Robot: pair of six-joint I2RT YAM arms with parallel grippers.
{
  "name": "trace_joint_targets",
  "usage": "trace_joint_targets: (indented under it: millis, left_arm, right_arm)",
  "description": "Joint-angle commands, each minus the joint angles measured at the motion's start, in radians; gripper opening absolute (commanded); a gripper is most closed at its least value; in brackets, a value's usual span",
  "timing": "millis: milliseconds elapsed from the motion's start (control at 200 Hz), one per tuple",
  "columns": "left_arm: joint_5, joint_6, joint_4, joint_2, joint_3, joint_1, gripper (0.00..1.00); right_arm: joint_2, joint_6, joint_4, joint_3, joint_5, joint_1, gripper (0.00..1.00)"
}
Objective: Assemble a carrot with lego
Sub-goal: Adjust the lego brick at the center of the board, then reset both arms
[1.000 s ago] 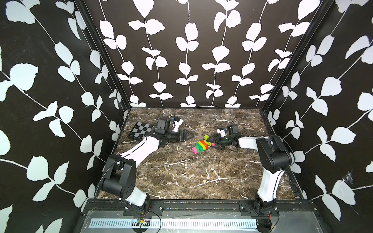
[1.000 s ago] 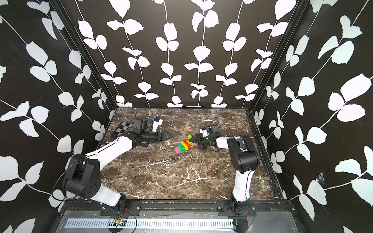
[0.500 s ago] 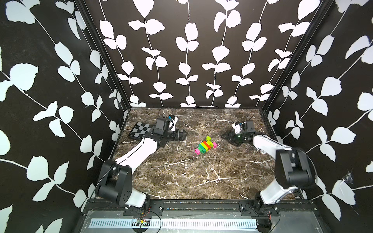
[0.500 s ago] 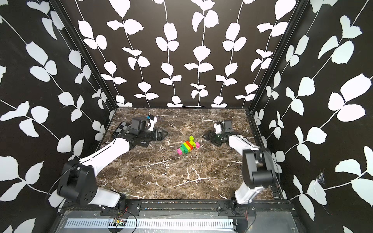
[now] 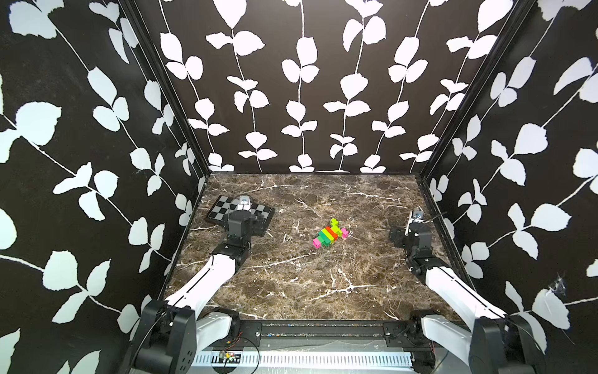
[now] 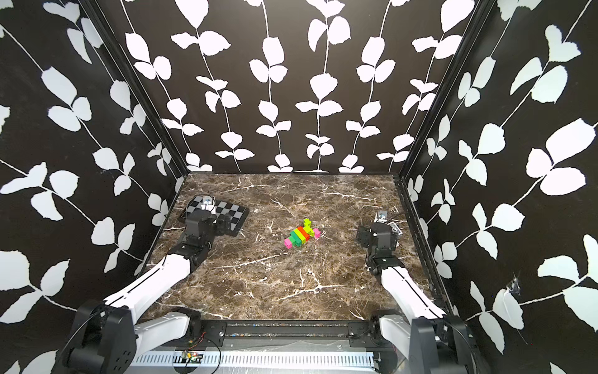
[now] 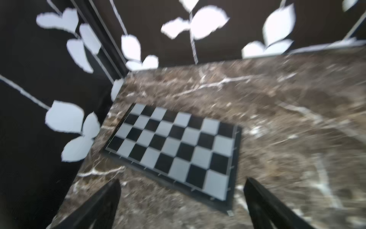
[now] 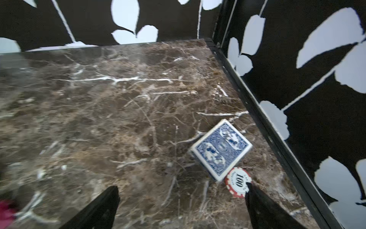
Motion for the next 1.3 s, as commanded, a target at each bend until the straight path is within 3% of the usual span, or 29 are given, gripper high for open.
trace_joint_targets:
  millis: [0, 95, 195, 275, 425, 530, 580, 640, 685, 1295]
  left_arm:
    - [0.061, 0.104, 0.197, 0.041, -0.077, 0.038, 0.99]
    - [0.137, 0.145, 0.449, 0.115, -0.176, 0.053, 0.99]
    - [0.186, 0.179, 0.541, 0.227, -0.177, 0.06, 0.99]
    - [0.235, 0.219, 0.553, 0.263, -0.162, 0.068, 0.99]
    - [0.32, 0.155, 0.568, 0.315, -0.15, 0.145, 0.99]
    - [0.436, 0.106, 0.759, 0.405, -0.191, 0.217, 0.99]
    - [0.446, 0.099, 0.645, 0.372, -0.169, 0.227, 0.99]
    - [0.444, 0.101, 0.707, 0.403, -0.168, 0.226, 0.99]
    - [0.447, 0.099, 0.66, 0.388, -0.162, 0.226, 0.99]
    - [0.441, 0.101, 0.656, 0.384, -0.161, 0.228, 0.99]
  right_arm:
    - [0.088, -0.049, 0.244, -0.032, 0.036, -0.021, 0.99]
    - [0.165, -0.08, 0.35, -0.054, 0.021, -0.024, 0.99]
    - [0.183, -0.115, 0.428, -0.074, 0.01, -0.028, 0.99]
    - [0.217, -0.14, 0.595, -0.122, 0.006, -0.031, 0.99]
    - [0.332, -0.145, 0.781, -0.163, -0.066, -0.036, 0.99]
    - [0.437, -0.161, 0.909, -0.166, -0.097, -0.036, 0.99]
    - [0.421, -0.164, 0.818, -0.136, -0.101, -0.035, 0.99]
    - [0.402, -0.155, 0.675, -0.076, -0.091, -0.036, 0.99]
    - [0.424, -0.159, 0.634, -0.035, -0.089, -0.036, 0.99]
    - [0.413, -0.161, 0.623, -0.038, -0.096, -0.035, 0.99]
